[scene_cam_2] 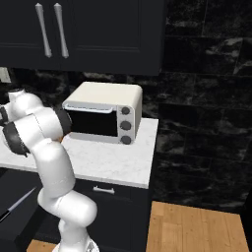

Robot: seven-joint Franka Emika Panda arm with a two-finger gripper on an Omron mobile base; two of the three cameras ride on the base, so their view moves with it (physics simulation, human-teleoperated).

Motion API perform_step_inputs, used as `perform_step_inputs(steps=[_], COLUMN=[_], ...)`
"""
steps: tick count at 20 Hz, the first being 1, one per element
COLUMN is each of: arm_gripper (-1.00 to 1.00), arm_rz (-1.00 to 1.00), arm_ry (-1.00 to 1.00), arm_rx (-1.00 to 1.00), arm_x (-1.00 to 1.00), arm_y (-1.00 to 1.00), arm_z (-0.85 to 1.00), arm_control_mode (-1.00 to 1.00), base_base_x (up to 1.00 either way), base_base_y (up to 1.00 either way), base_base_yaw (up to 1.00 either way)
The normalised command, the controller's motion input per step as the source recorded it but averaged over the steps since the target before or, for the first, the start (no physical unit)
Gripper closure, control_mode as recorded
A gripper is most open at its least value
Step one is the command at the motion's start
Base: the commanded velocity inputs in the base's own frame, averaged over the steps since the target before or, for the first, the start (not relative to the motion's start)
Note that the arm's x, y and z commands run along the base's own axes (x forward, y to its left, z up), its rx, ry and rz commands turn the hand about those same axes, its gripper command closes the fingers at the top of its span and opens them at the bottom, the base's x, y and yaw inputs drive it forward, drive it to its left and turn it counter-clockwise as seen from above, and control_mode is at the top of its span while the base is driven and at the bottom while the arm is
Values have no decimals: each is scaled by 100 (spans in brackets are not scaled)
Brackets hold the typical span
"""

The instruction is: Place the appropriate cutting tool for cutting the cucumber skin on the cutting board.

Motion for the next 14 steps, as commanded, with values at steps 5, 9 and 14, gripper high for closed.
perform_step_inputs(steps=[5,9,14], arm_gripper=[100,100,100], arm_rz=[1,1,0], arm_ry=[0,0,1], arm_rx=[0,-1,-1], arm_x=[30,19,5], arm_y=[7,3,1], arm_z=[-29,-34,-46], arm_control_mode=[-100,-100,-100], base_base_x=[0,0,0], base_base_y=[0,0,0], base_base_yaw=[0,0,0])
